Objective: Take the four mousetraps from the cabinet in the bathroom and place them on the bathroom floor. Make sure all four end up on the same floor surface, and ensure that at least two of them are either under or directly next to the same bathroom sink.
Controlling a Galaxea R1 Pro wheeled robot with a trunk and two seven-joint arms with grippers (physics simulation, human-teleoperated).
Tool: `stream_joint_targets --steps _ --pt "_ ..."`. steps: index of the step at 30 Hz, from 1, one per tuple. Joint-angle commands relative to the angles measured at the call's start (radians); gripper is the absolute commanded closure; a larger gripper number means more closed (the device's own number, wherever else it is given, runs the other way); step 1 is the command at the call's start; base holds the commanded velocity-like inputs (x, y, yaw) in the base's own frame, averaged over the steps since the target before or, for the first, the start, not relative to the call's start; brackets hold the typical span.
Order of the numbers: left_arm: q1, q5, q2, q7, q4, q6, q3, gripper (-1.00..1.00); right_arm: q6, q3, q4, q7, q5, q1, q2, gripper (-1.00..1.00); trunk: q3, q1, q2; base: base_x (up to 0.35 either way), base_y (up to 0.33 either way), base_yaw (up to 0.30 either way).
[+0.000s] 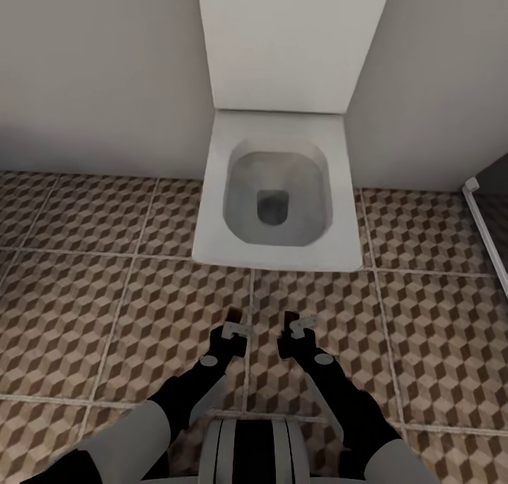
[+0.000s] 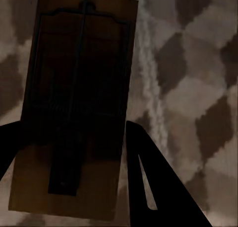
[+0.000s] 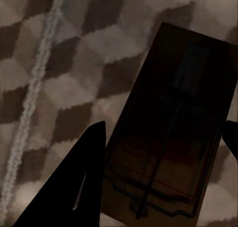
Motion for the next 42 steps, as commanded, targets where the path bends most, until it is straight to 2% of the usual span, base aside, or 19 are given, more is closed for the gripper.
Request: stream_joint_targets --steps 1,9,18,21,23,26,31,42 --pt "-0.001 0.005 0.001 0.009 0.002 0.0 -0.008 1.0 0.004 0.002 -0.001 -0.006 -0.01 0.0 0.0 1.0 -0.001 0.0 0.0 0.26 0.096 0.0" --pt "-0.001 0.005 0.001 0.009 0.01 0.0 -0.008 1.0 0.004 0.003 -0.002 -0.005 -0.01 0.0 0.0 1.0 -0.001 0.0 0.0 0.229 0.088 0.0" --pt "-0.001 0.005 0.001 0.009 0.013 0.0 -0.01 1.0 0.004 0.003 -0.001 -0.007 -0.009 0.0 0.0 1.0 -0.001 0.0 0.0 0.031 0.01 0.0" --pt "-0.001 0.005 0.001 0.009 0.014 0.0 -0.01 1.0 0.002 0.003 0.004 -0.01 0.019 0.0 0.0 1.0 -0.001 0.0 0.0 0.002 0.001 0.0" --pt "-0.001 0.005 0.001 0.008 0.019 0.0 -0.013 1.0 -0.008 0.002 0.007 -0.011 0.074 0.0 0.0 1.0 -0.001 0.0 0.0 0.001 0.0 0.0" --pt "-0.001 0.005 0.0 0.009 0.025 0.0 -0.027 1.0 -0.036 0.0 0.01 -0.012 0.127 0.0 0.002 1.0 -0.001 0.0 0.0 0.0 0.0 0.0" --pt "-0.001 0.005 -0.001 0.008 0.028 0.0 -0.042 1.0 -0.054 -0.002 0.012 -0.013 0.151 0.0 0.002 1.0 -0.001 0.0 0.0 0.0 0.0 0.0" --pt "-0.001 0.005 -0.001 0.008 0.029 0.0 -0.045 1.0 -0.064 -0.007 0.07 -0.011 0.155 0.0 0.005 1.0 -0.001 0.0 0.0 0.0 0.0 0.0"
